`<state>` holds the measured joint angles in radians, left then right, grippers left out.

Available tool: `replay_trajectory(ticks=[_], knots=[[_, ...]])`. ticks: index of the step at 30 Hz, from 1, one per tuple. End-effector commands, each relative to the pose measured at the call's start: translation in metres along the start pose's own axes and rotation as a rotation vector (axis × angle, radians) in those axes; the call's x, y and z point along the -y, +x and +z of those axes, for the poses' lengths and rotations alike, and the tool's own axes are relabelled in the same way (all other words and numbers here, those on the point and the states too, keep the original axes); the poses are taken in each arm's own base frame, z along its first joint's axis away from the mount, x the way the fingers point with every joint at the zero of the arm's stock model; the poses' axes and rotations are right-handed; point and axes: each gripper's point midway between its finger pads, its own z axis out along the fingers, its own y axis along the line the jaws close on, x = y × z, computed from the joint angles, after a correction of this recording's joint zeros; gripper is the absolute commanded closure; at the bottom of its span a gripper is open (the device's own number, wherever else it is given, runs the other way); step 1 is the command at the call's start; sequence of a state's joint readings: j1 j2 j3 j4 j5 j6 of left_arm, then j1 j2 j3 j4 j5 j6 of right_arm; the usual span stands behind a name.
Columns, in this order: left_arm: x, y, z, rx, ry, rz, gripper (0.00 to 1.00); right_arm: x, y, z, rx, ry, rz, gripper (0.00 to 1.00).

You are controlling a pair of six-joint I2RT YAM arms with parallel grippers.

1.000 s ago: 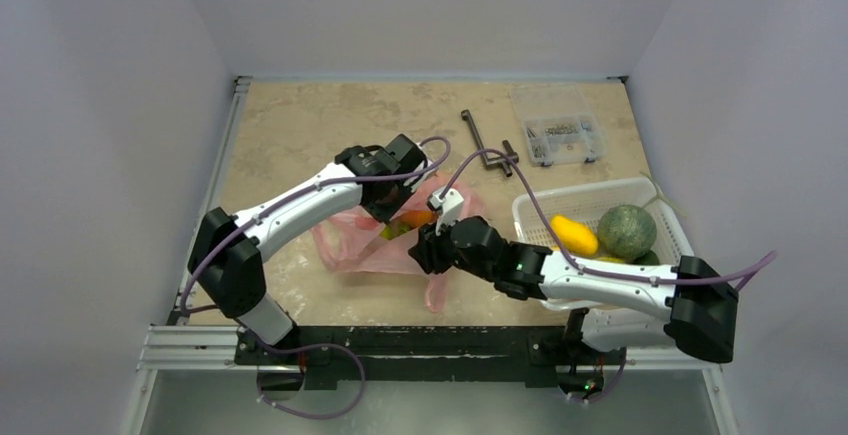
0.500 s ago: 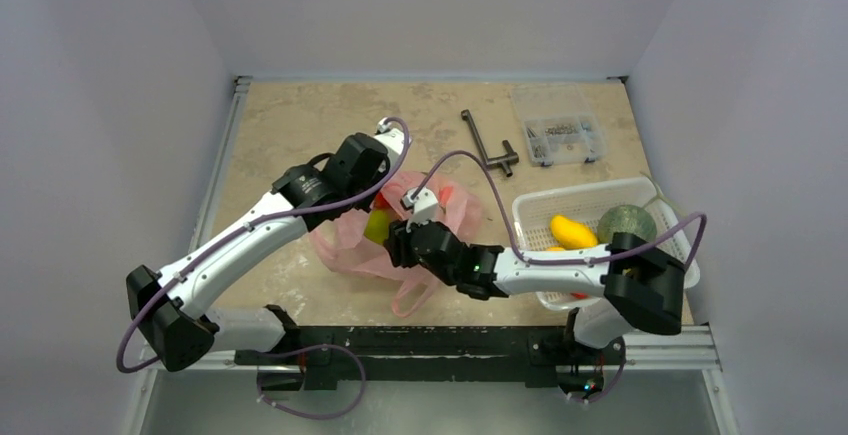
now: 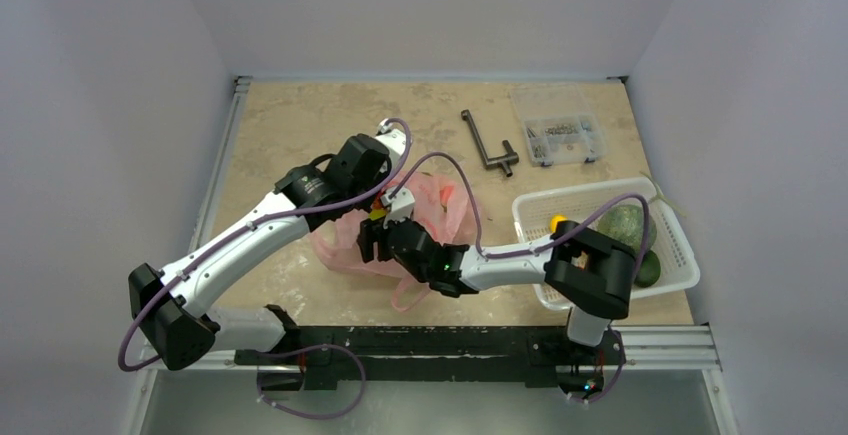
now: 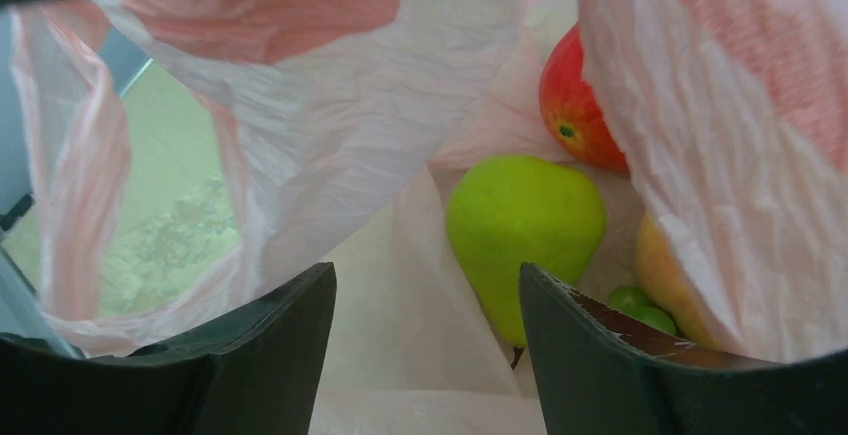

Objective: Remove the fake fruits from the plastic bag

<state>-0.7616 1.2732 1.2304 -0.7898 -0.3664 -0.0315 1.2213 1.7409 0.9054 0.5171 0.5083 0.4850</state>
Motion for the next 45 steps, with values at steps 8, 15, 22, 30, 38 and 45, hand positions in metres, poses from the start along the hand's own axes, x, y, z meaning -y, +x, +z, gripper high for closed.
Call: replay_trajectory(ticks=[8, 15, 22, 30, 38, 45], knots=[[0.004, -0.010, 0.002, 0.053, 0.024, 0.009, 1.00, 0.019, -0.015, 0.034, 0.120, 0.084, -0.030, 0.19], [0.004, -0.011, 0.002, 0.062, 0.031, 0.038, 1.00, 0.026, 0.002, 0.053, 0.116, 0.095, -0.069, 0.18], [0.007, -0.011, 0.005, 0.059, 0.044, 0.042, 1.00, 0.032, 0.003, 0.060, 0.133, 0.122, -0.107, 0.47], [0.005, -0.011, 0.005, 0.059, 0.031, 0.041, 1.00, 0.032, -0.023, 0.033, 0.173, 0.097, -0.081, 0.76], [-0.003, -0.013, 0.001, 0.068, -0.006, 0.031, 1.00, 0.032, -0.027, 0.015, 0.133, 0.079, -0.055, 0.85], [-0.002, -0.014, -0.003, 0.081, 0.003, 0.025, 1.00, 0.020, -0.036, 0.031, 0.194, 0.056, -0.021, 0.61]])
